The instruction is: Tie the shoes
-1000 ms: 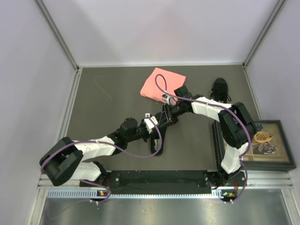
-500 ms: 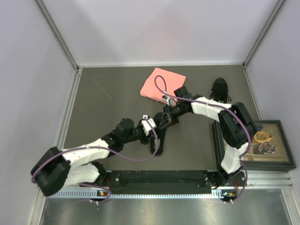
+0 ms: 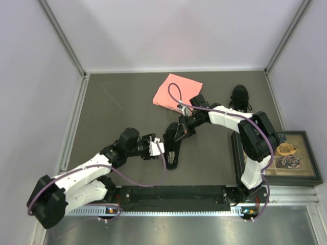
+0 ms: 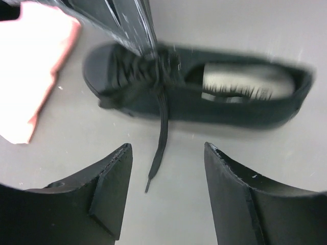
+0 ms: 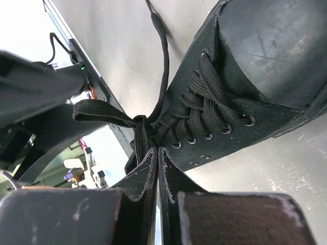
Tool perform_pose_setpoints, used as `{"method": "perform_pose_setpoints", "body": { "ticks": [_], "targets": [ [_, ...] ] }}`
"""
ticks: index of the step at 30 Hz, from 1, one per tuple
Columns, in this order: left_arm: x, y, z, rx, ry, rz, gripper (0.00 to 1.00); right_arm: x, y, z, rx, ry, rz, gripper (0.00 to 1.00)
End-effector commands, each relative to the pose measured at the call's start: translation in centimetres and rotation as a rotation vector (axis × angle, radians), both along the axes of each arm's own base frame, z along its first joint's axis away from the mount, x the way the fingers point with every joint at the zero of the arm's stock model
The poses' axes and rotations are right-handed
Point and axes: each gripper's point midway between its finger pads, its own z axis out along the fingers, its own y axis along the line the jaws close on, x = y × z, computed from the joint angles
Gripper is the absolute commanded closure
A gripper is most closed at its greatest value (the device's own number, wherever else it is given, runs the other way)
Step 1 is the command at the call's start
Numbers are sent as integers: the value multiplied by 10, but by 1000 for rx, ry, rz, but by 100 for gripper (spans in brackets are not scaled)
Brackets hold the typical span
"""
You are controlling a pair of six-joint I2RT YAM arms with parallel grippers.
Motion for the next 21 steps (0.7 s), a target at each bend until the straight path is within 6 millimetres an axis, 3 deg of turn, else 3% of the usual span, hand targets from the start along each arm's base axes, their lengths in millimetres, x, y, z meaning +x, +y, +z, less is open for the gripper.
{"method": "perform_pose_setpoints", "body": {
  "ticks": [1,4,7,14,21],
  "targets": [
    [22,-6,16,48,-106,-113,36,2,3,19,28,-77,20,100],
    [33,-12,28,50,-87,-160,32,3,4,20,29,-79,23,100],
    [33,-15,24,60,-42,-209,26,4,5,21,30,-85,24,100],
    [24,-33,27,26,-32,-364,29,3,8,22,31,-85,25,100],
    [34,-46,23,25,41,-390,34,2,8,24,33,-88,31,100]
  ]
}}
